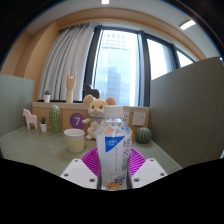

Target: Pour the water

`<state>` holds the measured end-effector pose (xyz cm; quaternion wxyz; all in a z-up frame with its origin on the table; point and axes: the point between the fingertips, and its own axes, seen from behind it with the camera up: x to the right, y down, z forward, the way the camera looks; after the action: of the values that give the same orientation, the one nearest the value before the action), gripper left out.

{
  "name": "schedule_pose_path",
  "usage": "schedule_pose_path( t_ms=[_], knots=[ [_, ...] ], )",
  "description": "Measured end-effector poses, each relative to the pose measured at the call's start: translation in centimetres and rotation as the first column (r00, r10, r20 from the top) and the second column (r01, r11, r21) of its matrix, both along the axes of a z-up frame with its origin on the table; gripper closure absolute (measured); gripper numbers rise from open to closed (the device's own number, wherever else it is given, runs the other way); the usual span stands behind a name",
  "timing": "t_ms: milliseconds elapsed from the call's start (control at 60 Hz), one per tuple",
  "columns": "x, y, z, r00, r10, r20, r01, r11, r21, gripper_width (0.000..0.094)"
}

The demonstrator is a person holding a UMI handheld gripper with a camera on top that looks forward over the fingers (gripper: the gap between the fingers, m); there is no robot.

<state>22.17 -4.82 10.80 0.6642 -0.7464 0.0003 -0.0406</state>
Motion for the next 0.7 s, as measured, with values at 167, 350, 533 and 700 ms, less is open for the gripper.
schedule_pose_path(
  t_ms=[167, 350, 533, 700],
  knots=[
    [0.1, 0.2, 0.1, 0.999, -0.004, 0.035, 0.005, 1.0, -0.008, 0.0606],
    [1.2, 4.2, 1.1, 0.959, 0.028, 0.281, -0.012, 0.998, -0.058, 0.0606],
    [1.0, 10.4, 3.9, 0.736, 0.039, 0.676, 0.004, 0.998, -0.062, 0.0608],
    [-1.0, 15.6, 5.5, 0.394, 0.062, 0.917, -0.007, 0.998, -0.065, 0.0607]
  ],
)
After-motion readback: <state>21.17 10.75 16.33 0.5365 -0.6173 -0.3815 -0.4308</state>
